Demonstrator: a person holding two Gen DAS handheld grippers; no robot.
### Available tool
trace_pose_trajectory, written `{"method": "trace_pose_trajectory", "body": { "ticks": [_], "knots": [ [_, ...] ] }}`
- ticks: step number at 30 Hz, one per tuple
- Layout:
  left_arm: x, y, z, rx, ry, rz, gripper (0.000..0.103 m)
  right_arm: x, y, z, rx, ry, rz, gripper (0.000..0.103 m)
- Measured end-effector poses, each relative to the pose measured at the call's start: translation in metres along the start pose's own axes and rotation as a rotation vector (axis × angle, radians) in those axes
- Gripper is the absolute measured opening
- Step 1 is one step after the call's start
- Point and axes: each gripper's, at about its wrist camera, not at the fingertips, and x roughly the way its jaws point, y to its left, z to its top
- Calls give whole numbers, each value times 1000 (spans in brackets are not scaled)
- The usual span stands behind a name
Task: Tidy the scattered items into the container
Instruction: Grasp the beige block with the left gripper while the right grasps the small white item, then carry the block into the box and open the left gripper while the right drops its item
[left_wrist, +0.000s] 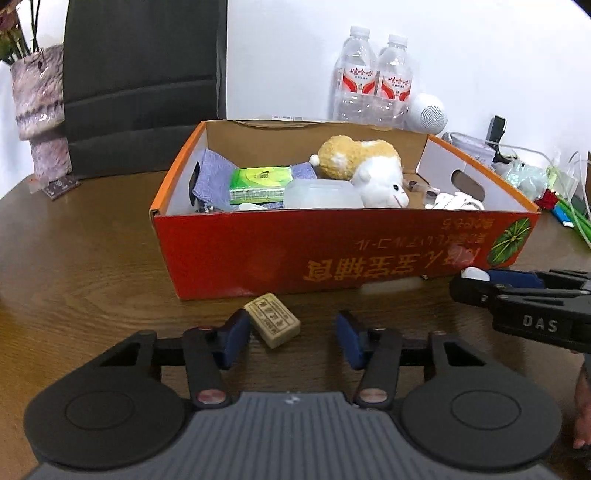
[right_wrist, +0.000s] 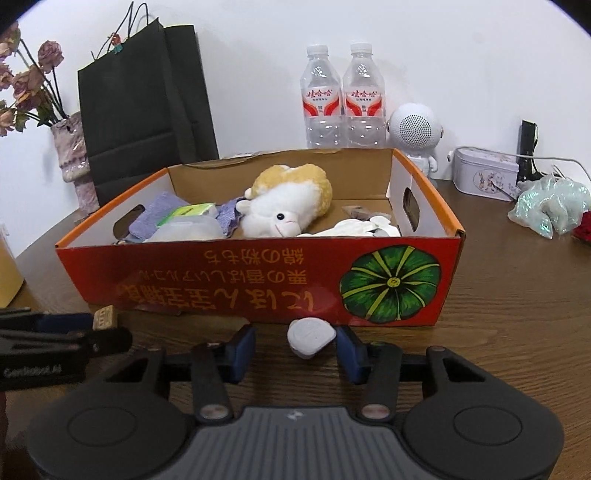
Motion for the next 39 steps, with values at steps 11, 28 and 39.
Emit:
{"method": "trace_pose_trajectory", "body": {
  "ticks": [11,28,39],
  "knots": [
    [0,-3,0,25,-7,26,21,3,1,1,-28,-1,-12,27],
    [-118,-15,-53,-88,-111,-38,21,-108,35,-47,-73,-98,54,27],
    [-156,-28,-35,-102,-174,-158,21,-180,41,-50,-121,-194,53,27]
  ]
}}
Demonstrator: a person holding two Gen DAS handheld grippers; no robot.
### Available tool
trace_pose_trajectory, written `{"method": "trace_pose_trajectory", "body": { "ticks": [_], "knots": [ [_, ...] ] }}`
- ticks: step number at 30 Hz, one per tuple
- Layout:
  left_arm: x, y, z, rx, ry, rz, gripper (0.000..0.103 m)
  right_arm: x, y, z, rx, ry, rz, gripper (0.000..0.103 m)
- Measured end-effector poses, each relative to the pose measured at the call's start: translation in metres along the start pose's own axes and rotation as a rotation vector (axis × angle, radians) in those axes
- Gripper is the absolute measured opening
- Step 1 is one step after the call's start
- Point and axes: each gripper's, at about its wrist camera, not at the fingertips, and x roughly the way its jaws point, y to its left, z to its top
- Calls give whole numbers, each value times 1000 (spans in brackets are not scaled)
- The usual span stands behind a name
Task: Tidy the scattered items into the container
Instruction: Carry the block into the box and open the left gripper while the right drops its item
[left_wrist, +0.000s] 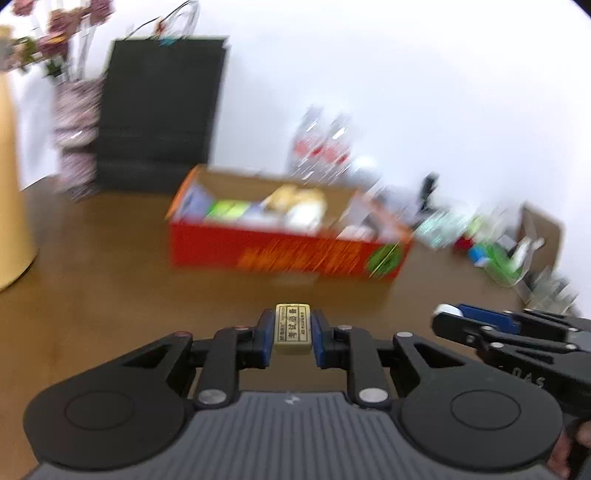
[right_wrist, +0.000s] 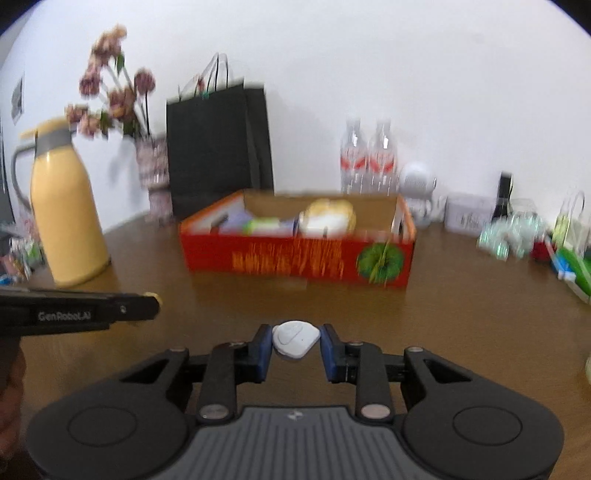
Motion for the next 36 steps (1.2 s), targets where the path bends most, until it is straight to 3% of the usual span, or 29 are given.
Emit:
{"method": "trace_pose_trajectory", "body": {
  "ticks": [3,5,8,11,14,18,21,23,25,26,28,30,36],
  "knots": [
    [19,5,53,-50,10,-119,21,-1,-12,51,-65,-117,-28,27],
    [47,10,88,-91,68,-145,21,13,-29,91,-47,-119,-6,27],
    [117,12,131,-109,224,-135,21,70,-61,146,13,31,28,27],
    [195,18,143,-193,427,-141,21,156,-91,177,110,234,83,27],
    [246,19,141,-181,490,-52,21,234,-109,178,202,409,87,27],
    [279,25,134,-175,523,-19,24,291,-108,159,177,527,49,27],
    [287,28,131,-158,522,-28,40,308,-100,143,138,562,45,29],
    [282,30,137,-167,490,-30,47,314,-97,141,115,576,24,42],
    [272,34,147,-179,441,-33,61,314,-98,143,104,563,-3,74],
    [264,36,153,-178,414,-34,66,312,-100,145,105,549,-7,78],
    [249,39,163,-155,365,-19,91,303,-102,150,111,528,-3,81],
    [234,39,171,-96,356,27,103,292,-100,154,111,534,22,84],
    [199,41,157,85,376,121,103,270,-74,143,-13,695,117,90]
  ]
}}
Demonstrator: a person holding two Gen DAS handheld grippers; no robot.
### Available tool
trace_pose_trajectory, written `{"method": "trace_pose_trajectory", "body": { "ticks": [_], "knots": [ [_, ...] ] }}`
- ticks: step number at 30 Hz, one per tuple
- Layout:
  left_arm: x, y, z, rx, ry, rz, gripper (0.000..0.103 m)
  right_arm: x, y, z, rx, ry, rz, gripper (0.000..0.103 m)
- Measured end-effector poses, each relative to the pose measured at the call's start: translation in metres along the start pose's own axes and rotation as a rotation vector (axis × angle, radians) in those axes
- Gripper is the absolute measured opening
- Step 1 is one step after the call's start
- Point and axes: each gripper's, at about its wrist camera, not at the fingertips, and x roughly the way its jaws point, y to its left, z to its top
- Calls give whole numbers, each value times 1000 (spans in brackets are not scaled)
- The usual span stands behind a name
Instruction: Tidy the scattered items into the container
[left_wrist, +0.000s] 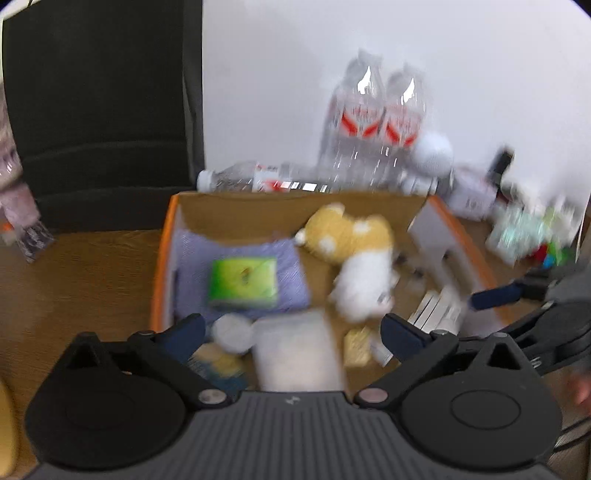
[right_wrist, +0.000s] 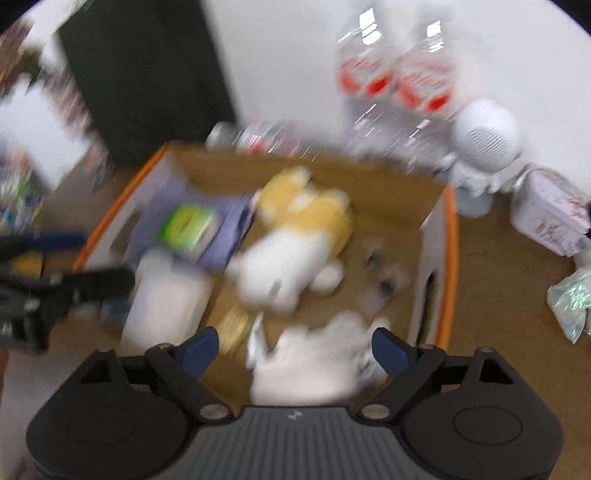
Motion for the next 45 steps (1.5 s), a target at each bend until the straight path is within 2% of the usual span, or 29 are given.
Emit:
{"method": "trace_pose_trajectory", "body": {
  "ticks": [1,3,5,7,9,12,18,23,27,31,34,35,38,41,45],
  "knots": [
    [1,2,-3,16,24,25,103,3,3,-3,-5,29,-12,90],
    [8,10,-9,10,90,41,103,5,2,-7,36,32,-32,91],
    [14,20,-15,-27,160,20,103,5,-5,-8,115,48,-24,91],
    [17,27,-21,-65,194,-30,103,5,-13,-8,186,59,3,91],
    [11,31,-21,-93,183,-37,103,5,-21,-14,242,43,32,91],
    [-11,32,-13,-144,154,-39,103,-13,-23,-20,312,-38,38,90],
    [-75,8,-4,-113,18,-24,103,-76,6,-28,287,-190,9,91],
    [-118,-15,-26,-66,-63,-18,103,-116,44,-56,226,-318,-7,91],
    [-151,-27,-66,-68,-182,37,103,-142,77,-94,174,-442,-63,91],
    [-178,-35,-132,-84,-353,74,103,-158,104,-160,132,-637,-141,94],
    [-182,-38,-187,-84,-411,106,103,-154,117,-220,92,-738,-173,103],
    [-179,-38,-205,-81,-415,122,103,-149,121,-236,81,-753,-168,103],
    [-161,-34,-247,-75,-393,149,103,-125,125,-275,56,-720,-135,103],
    [-139,-27,-268,-79,-290,167,103,-94,127,-289,62,-626,-146,103],
    [-125,-15,-290,-120,-251,161,103,-71,125,-301,95,-564,-160,103]
  ]
}}
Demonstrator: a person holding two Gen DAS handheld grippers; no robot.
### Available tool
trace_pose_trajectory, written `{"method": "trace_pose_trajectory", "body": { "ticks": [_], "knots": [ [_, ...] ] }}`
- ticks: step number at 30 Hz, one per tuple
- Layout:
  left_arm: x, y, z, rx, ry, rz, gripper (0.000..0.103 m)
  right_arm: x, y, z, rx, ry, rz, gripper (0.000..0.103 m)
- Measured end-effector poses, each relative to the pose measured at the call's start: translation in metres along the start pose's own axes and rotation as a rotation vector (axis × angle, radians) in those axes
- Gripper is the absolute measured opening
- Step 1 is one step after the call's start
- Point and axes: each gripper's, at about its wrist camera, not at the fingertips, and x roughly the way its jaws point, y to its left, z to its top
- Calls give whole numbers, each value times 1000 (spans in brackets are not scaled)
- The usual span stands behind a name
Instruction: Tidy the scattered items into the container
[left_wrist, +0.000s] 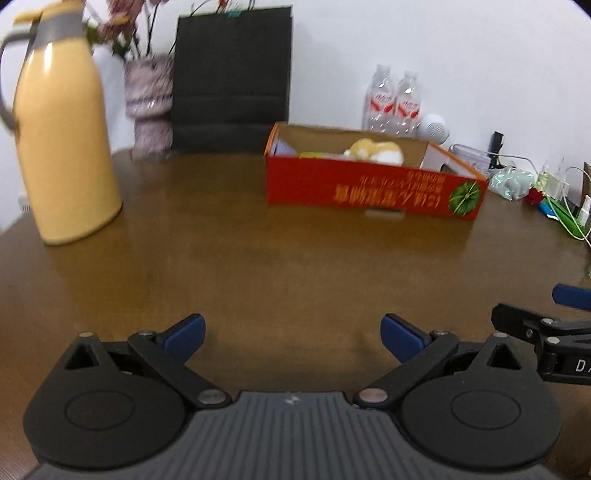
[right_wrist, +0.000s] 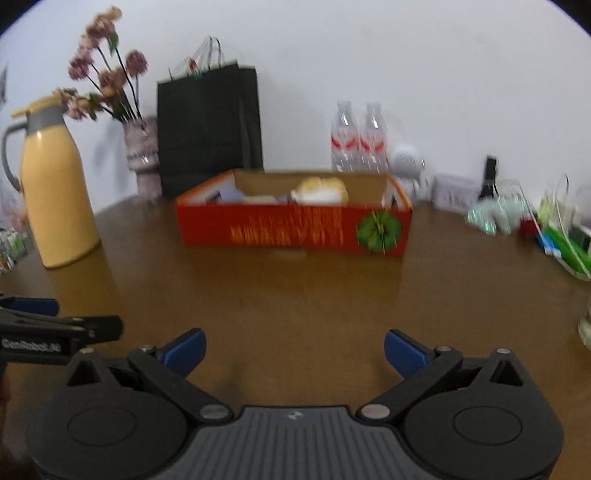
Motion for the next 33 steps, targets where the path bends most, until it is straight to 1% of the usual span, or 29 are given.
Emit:
{"method": "trace_pose_trajectory", "body": {
  "ticks": [4,5,7,10,12,13,17,21,24,33],
  "knots": [
    [11,2,-16,-7,39,4,103,8,2,-15,24,54,0,103],
    [11,2,-19,1,28,9,103,7,4,-19,16,57,-8,103],
    [11,-3,-21,27,31,15,103,6,8,-24,-2,50,-20,103],
    [12,-8,-23,57,40,23,103,6,11,-25,-21,69,-8,103],
    [13,-7,-23,56,39,24,103,11,12,-27,-20,109,-4,103],
    [12,-7,-24,53,39,24,103,13,14,-27,-32,122,-20,103],
    [12,-6,-25,51,42,23,103,14,15,-27,-31,126,-32,103],
    [15,-6,-22,70,42,-6,103,14,17,-27,-22,125,-46,103],
    [15,-8,-22,85,43,-14,103,14,17,-28,-18,125,-48,103],
    [16,-11,-21,81,44,-13,103,14,16,-27,-16,125,-46,103]
  ]
}}
